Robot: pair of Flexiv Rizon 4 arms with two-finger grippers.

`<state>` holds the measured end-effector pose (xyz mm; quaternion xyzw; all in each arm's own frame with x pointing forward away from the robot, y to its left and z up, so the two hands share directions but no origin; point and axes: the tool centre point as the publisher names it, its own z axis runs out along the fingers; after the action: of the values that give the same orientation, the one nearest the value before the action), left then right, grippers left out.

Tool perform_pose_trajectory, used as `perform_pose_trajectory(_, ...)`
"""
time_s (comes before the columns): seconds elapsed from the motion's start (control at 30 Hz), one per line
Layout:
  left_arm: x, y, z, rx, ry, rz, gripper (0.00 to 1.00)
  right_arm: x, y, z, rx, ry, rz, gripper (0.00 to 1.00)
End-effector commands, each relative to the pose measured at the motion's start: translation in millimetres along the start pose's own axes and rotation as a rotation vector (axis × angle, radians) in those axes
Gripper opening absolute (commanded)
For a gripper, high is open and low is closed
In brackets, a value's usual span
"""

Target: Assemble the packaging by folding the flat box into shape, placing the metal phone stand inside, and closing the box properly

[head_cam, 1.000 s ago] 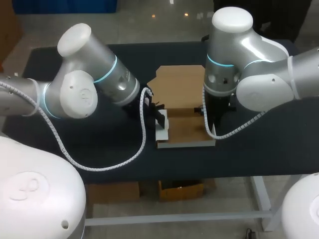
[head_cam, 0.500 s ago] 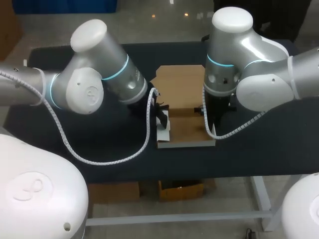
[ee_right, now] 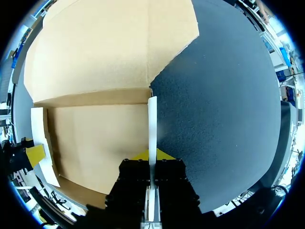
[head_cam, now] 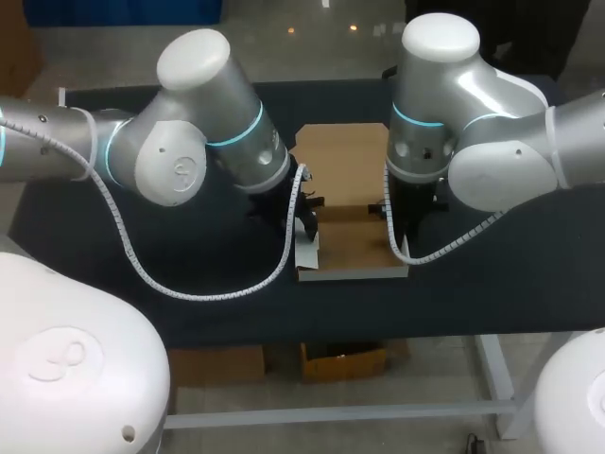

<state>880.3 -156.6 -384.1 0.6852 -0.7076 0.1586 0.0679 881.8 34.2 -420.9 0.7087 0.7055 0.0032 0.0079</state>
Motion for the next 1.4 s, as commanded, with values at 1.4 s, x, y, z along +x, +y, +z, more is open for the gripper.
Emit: perform_pose_trajectory(1.4,-20.1,0.2,19.6,-0.001,-0.249,-0.078,0.07,0.3,-0.2,-0.5,0.0,0.0,0.0,0.0)
